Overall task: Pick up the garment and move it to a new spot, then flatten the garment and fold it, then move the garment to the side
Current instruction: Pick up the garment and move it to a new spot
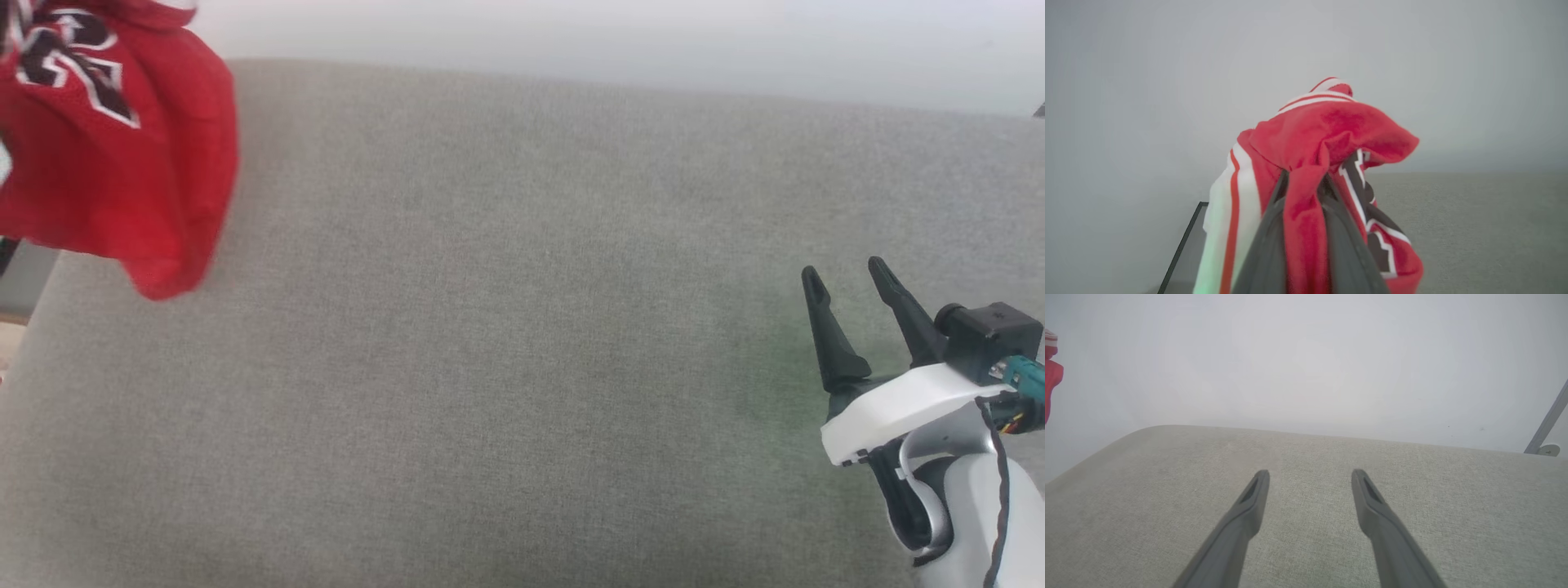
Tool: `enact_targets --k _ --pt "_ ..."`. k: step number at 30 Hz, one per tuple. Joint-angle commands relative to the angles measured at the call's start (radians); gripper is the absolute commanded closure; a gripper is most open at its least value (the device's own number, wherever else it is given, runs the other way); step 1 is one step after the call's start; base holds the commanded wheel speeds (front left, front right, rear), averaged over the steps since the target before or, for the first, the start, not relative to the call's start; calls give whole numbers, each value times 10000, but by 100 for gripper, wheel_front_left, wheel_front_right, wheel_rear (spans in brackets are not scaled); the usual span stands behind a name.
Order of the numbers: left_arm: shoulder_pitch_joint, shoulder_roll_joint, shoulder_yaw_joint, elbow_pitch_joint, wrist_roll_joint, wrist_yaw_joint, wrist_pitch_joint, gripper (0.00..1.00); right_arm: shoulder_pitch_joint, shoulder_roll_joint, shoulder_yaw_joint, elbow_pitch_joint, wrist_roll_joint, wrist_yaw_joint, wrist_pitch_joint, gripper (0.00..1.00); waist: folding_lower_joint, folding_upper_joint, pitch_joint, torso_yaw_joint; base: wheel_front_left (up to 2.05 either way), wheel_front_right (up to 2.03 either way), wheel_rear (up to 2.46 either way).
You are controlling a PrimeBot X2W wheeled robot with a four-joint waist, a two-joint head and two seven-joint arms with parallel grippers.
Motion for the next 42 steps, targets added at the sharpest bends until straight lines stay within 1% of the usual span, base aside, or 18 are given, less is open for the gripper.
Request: enact_targets --k 1,7,11,13,19,22,23,28,29,30,35,42 --pt "155 17 -24 -285 1 115 117 100 114 77 -45 -10 -27 -3 -59 0 0 0 -130 -45 0 0 0" --pt "575 64 -129 -2245 -161 652 914 100 121 221 -159 75 -77 -3 -170 0 0 0 -329 -507 0 0 0" --pt "877 13 -267 -3484 -286 1050 1440 100 117 311 -319 135 -94 -3 -261 0 0 0 -341 -1027 0 0 0" --pt "966 63 -447 -4065 -111 1220 1672 100 99 354 -418 177 -101 -3 -319 0 0 0 -307 -1335 0 0 0" --pt "1008 -265 -1111 -5414 121 1420 2242 100 76 501 -629 293 -115 -2 -488 0 0 0 -143 -2290 0 0 0" --pt "868 -578 -1546 -5858 204 1477 2531 100 26 588 -676 376 -84 -3 -587 0 0 0 -33 -2733 0 0 0" --pt "745 -823 -1852 -6103 267 1491 2709 100 -3 634 -702 457 -56 -3 -649 0 0 0 38 -2999 0 0 0" --pt "528 -1504 -2661 -6349 274 1404 3135 100 -67 755 -743 638 4 -3 -845 0 0 0 267 -3494 0 0 0" --pt "528 -1504 -2661 -6349 274 1404 3135 100 -67 755 -743 638 4 -3 -845 0 0 0 267 -3494 0 0 0" --pt "492 -1628 -2811 -6348 315 1390 3188 100 -82 776 -752 677 11 -3 -894 0 0 0 321 -3560 0 0 0" --pt "653 -2223 -3509 -5986 370 1329 3294 100 -231 883 -621 925 96 -3 -1096 0 0 0 608 -3817 0 0 0" --pt "1253 -2524 -4223 -4902 699 1132 2934 100 -580 981 -313 1289 198 -3 -1353 0 0 0 1090 -4079 0 0 0"
